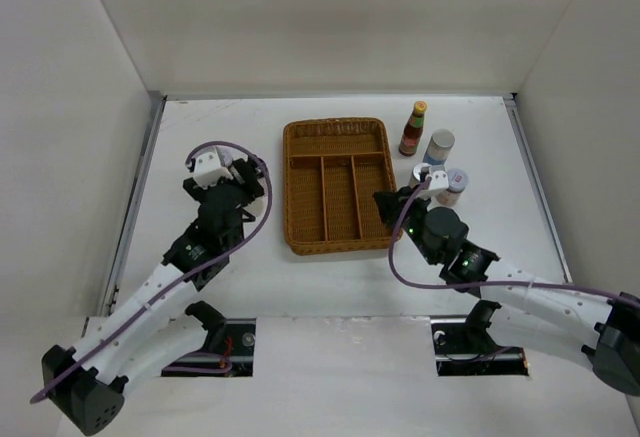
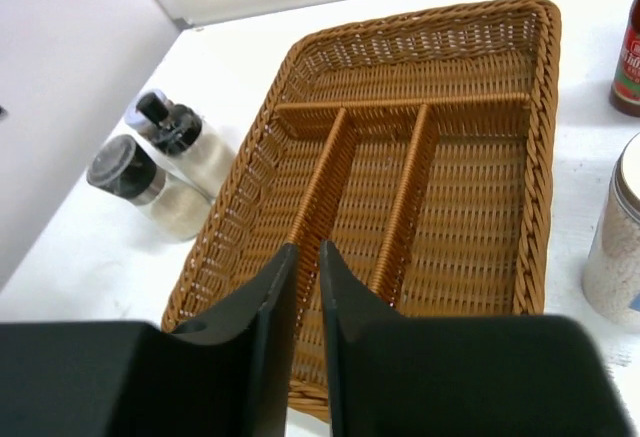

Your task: Organize the condiment bottles

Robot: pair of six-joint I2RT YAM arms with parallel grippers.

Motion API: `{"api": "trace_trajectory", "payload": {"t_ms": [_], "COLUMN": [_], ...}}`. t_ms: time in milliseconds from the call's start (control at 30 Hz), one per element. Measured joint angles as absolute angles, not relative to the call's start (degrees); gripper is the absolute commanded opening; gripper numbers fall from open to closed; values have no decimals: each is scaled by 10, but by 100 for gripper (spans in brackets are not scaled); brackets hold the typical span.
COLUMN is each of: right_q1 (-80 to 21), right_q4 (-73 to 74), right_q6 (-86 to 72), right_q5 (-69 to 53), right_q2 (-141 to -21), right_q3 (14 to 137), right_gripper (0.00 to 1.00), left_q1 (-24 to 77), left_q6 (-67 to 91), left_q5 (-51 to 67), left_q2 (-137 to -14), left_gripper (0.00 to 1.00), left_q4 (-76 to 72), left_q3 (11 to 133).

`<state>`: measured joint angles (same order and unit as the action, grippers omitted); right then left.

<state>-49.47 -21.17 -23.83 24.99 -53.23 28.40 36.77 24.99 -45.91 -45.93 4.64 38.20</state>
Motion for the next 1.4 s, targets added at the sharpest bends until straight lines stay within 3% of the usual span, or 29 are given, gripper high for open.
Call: {"api": "trace_trajectory", "payload": {"t_ms": [33, 67, 100, 200, 300, 433, 667, 867, 1000, 1100, 1400], "right_q1": [-495, -496, -496, -496, -497, -502, -503, -503, -503, -503, -503], "right_q4": [-211, -211, -211, -211, -211, -212, -212, -212, -213, -214, -215], "right_q6": [-242, -244, -246, -252, -254, -253, -253, -253, -253, -253, -253], "right_q5": [250, 249, 249, 248, 246, 239, 224, 220, 220, 220, 209], "right_q2": [-533, -535, -539, -550, -557, -564, -581, -583, -591, -599, -611], "right_q3": [282, 281, 281, 281, 281, 281, 281, 281, 281, 281, 281], "right_gripper": [20, 24, 32, 63, 77, 79, 82, 83, 83, 83, 84], "left_q1": [357, 346, 336, 304, 280, 266, 253, 237, 232, 230, 295], "left_q6": [253, 254, 253, 264, 274, 279, 268, 258, 251, 243, 222], "left_q5": [-459, -459, -458, -444, -420, -389, -359, -343, -343, -353, -418], "left_q2": [-451, -447, -447, -467, -522, -588, -666, -723, -728, -728, -642], "left_gripper": [50, 44, 44, 58, 79, 87, 86, 72, 48, 36, 29], "left_q4": [52, 59, 69, 95, 104, 103, 52, 27, 19, 19, 62], "left_q3": [382, 382, 382, 382, 382, 382, 391, 392, 392, 392, 383]}}
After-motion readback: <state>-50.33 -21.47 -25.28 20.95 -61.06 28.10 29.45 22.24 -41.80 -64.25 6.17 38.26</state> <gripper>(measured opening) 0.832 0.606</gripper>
